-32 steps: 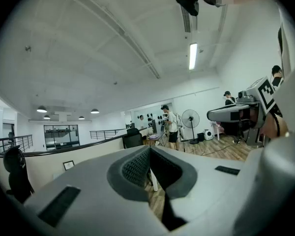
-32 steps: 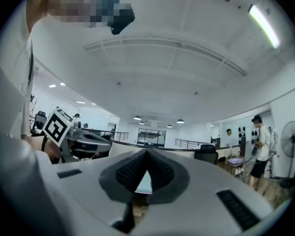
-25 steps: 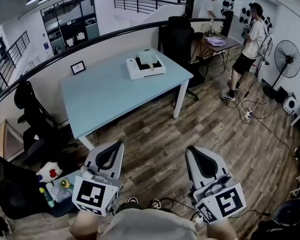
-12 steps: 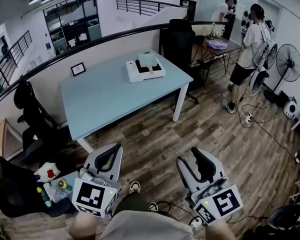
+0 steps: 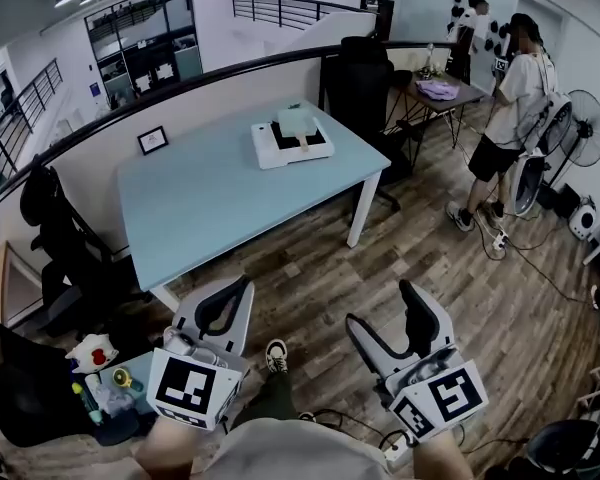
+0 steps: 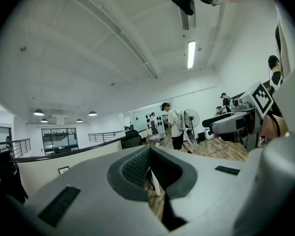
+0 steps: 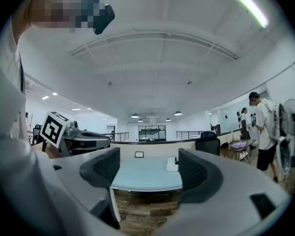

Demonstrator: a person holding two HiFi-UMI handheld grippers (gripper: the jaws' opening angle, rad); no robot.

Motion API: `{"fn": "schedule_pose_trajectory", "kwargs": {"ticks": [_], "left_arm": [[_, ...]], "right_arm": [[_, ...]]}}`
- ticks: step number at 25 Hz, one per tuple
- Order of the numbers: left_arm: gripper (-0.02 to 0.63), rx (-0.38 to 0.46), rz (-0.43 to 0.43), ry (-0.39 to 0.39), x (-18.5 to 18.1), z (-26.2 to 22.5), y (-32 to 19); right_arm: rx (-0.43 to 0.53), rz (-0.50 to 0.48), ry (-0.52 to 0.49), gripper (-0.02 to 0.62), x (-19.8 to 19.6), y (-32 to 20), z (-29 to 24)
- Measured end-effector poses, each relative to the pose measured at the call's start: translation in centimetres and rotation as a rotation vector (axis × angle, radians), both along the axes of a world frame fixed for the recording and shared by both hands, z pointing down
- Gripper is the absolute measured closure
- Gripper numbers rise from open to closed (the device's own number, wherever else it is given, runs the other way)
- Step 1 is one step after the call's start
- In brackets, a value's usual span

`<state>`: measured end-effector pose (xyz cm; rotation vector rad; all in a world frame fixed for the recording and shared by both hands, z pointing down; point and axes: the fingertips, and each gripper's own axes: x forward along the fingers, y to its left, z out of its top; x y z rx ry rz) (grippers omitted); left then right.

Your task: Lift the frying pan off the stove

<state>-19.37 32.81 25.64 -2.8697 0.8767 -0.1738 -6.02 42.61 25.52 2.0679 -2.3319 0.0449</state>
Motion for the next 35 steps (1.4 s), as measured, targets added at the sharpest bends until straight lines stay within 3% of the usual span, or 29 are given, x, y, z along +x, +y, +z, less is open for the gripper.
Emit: {"fn": "schedule_pose_trajectory", "kwargs": {"ticks": [7, 15, 20, 26, 29, 35], "left_arm": [[0.603, -0.018, -0.012, -0.025, 2.8, 1.3, -7.7], [0.603, -0.027, -0.003, -0.062, 6.7, 2.3, -18.7], [0.603, -0.039, 0.001, -0.095, 8.2, 3.2, -26.7], [0.603, -0.084, 0.012, -0.095, 8.6, 4.3, -35.3], [0.603, -0.039, -0.006, -0.116, 8.4, 4.0, -38.5], [0.603, -0.052, -0.033, -0.097, 7.8, 4.4, -42.4]], "right_arm": [[-0.032, -0.035, -0.01, 0.23, 2.5, -7.8, 0.7], [-0.096, -0.014, -0.047, 0.233, 6.6, -19.3, 1.8], [-0.1, 0.022, -0.087, 0.268, 8.6, -27.1, 1.8], [-0.158, -0.02, -0.06, 0.252, 7.8, -36.7, 2.8], [-0.178, -0.037, -0.044, 0.252, 7.2, -40.4, 3.0], [-0.204, -0.043, -0.011, 0.25, 7.5, -44.3, 3.0]]}}
